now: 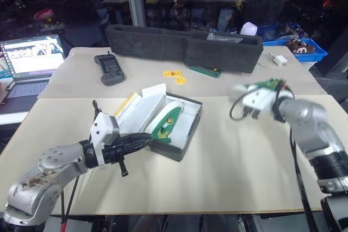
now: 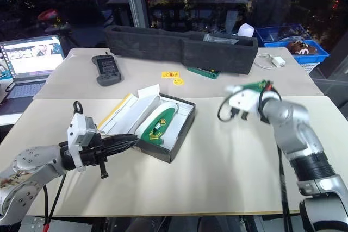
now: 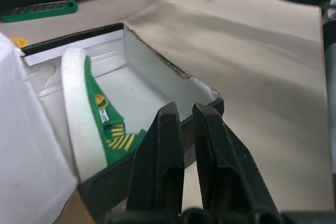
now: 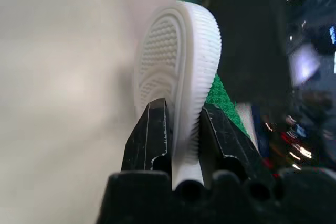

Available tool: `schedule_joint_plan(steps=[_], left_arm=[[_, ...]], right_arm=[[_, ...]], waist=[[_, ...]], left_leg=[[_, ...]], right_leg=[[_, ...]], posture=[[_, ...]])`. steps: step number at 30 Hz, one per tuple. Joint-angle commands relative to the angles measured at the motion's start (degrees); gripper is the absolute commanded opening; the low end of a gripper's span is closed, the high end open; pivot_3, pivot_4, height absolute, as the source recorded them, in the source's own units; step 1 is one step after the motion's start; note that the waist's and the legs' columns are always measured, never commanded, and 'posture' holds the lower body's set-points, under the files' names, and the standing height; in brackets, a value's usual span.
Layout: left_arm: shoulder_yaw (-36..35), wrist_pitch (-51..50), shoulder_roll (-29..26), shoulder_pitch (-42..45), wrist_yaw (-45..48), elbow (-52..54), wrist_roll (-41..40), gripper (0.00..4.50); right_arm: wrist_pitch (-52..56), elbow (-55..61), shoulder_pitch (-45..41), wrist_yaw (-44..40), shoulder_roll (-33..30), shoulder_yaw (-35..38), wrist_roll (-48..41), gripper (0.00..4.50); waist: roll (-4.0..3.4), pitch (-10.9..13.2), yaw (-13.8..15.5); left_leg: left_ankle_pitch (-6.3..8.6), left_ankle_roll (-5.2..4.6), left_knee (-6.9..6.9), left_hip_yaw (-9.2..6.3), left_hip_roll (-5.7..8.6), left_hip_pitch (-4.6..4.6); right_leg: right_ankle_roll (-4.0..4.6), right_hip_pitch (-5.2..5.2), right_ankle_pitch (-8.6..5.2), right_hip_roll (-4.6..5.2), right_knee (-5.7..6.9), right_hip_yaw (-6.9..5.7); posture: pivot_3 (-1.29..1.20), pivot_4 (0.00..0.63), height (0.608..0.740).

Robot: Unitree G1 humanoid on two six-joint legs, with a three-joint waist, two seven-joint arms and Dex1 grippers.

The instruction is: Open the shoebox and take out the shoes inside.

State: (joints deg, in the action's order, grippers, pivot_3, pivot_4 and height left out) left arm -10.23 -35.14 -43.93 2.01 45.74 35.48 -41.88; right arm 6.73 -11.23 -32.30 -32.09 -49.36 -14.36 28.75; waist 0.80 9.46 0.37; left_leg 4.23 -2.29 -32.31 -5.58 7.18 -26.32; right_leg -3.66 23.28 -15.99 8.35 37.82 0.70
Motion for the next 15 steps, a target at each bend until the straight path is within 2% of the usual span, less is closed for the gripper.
schedule_joint_plan(steps=[1,5,9,11,13,15], left_arm=[[-0.4,0.5,0.1,0.9,0.1,0.9,-0.7,0.50],[-0.4,0.5,0.1,0.9,0.1,0.9,-0.7,0.50],[-0.4,0.5,0.1,0.9,-0.2,0.9,-0.7,0.50],[-0.4,0.5,0.1,0.8,-0.2,1.0,-0.7,0.50],[-0.4,0.4,0.1,0.8,-0.1,1.0,-0.8,0.50],[-0.4,0.5,0.1,0.7,-0.1,1.0,-0.7,0.50]], right_arm=[[-2.9,-4.1,0.1,8.2,-1.4,-1.7,7.4,0.36],[-2.7,-4.5,3.0,8.6,0.6,-3.1,8.5,0.36],[1.1,0.5,7.7,1.9,4.2,-2.2,3.6,0.36],[2.8,2.7,9.2,-0.9,5.3,-1.2,1.6,1.33],[4.7,5.4,10.5,-4.0,6.3,0.0,-1.0,1.82],[6.4,7.5,11.4,-6.7,6.6,0.6,-2.3,2.56]], waist=[[-0.03,0.1,-0.9],[0.00,0.1,-1.1],[0.29,-0.1,-1.1],[0.33,-0.1,-1.1],[0.35,-0.1,-1.2],[0.35,-0.1,-1.4]], left_leg=[[-0.01,0.00,0.00,0.01,-0.01,-0.02],[-0.04,0.04,-0.08,0.00,-0.05,-0.02],[-0.03,0.03,-0.30,-0.06,-0.09,0.12],[-0.02,0.03,-0.32,-0.10,-0.10,0.24],[-0.01,0.03,-0.30,-0.10,-0.11,0.27],[-0.01,0.03,-0.29,-0.12,-0.14,0.34]], right_leg=[[0.00,-0.09,0.01,-0.04,0.04,0.06],[-0.03,-0.15,0.00,-0.13,0.08,0.00],[-0.47,-0.33,-0.25,-0.19,0.13,-0.06],[-0.53,-0.58,-0.30,-0.20,0.16,-0.05],[-0.56,-0.80,-0.33,-0.19,0.18,0.00],[-0.54,-0.84,-0.36,-0.07,0.18,0.04]], posture=[[0.00,0.150,0.735],[0.00,0.150,0.735],[0.00,0.150,0.735],[0.00,0.150,0.735],[0.00,0.150,0.735],[0.00,0.150,0.735]])
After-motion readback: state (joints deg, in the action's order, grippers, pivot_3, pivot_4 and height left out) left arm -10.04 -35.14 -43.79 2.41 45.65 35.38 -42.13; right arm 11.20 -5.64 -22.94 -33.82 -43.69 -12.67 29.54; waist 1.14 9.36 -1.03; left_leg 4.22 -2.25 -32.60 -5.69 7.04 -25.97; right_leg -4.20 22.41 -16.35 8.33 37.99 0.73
